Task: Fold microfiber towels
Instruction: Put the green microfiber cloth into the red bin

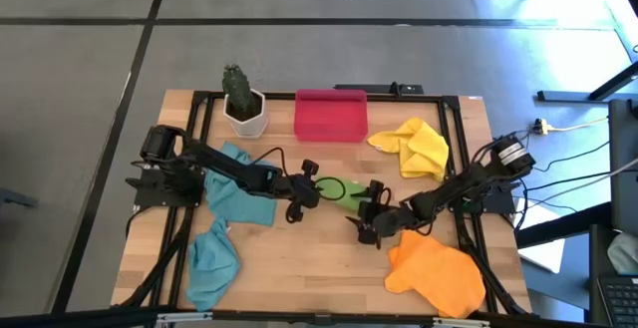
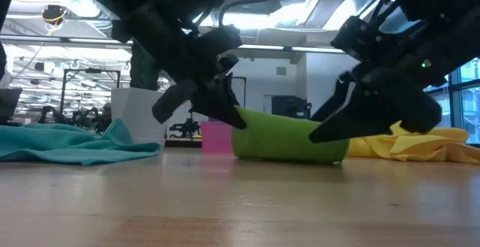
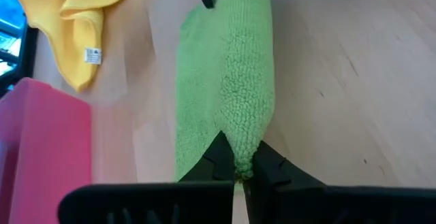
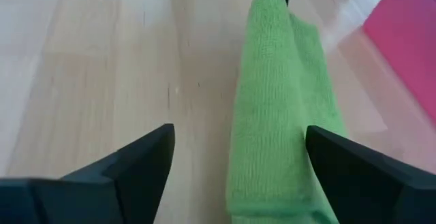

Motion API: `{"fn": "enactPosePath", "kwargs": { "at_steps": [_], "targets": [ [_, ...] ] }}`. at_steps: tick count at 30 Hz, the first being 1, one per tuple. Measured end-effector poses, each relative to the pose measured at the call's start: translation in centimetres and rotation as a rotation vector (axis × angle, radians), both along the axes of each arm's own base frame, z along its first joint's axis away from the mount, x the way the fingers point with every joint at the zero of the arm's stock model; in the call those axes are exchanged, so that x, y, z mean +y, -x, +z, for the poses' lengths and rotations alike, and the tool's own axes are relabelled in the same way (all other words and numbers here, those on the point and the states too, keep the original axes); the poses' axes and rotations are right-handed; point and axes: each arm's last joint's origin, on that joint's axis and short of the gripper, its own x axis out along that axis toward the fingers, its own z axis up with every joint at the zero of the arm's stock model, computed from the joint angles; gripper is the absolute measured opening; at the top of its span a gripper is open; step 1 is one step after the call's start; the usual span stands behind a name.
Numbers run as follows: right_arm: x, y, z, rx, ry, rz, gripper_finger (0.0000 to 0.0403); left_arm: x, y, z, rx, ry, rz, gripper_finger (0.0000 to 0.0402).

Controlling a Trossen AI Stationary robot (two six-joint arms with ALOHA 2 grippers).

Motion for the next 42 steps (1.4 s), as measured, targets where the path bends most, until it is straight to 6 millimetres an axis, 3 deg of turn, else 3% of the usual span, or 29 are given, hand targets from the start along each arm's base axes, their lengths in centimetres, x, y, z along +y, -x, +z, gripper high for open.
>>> {"fn": "enactPosePath", "kwargs": {
  "at_steps": [6,10,24,28,35,42],
  "targets": [
    [0.0,-1.2,-0.2,0.124,0.125,-0.055,0.0313,0.0,0.1,-0.1,0.018,0.008,-0.001,0.0],
    [-0.1,-1.5,0.2,0.19,0.136,-0.089,0.0278,0.0,0.2,-0.2,0.03,0.011,0.003,0.0],
    [-0.4,-1.7,0.4,0.235,0.088,-0.084,0.0018,0.0,0.3,0.1,0.028,0.017,0.01,0.0],
    [-1.6,-2.0,1.3,0.215,0.075,-0.115,0.002,0.5,0.7,1.1,0.016,0.019,0.025,0.0],
    [-4.9,-2.0,5.7,0.137,0.121,-0.15,0.0012,2.1,1.8,4.7,-0.058,-0.031,0.064,0.0],
    [-10.2,-1.3,11.0,0.049,0.216,-0.216,0.0012,6.6,3.5,9.0,-0.177,-0.136,0.172,0.0]
  ]
}}
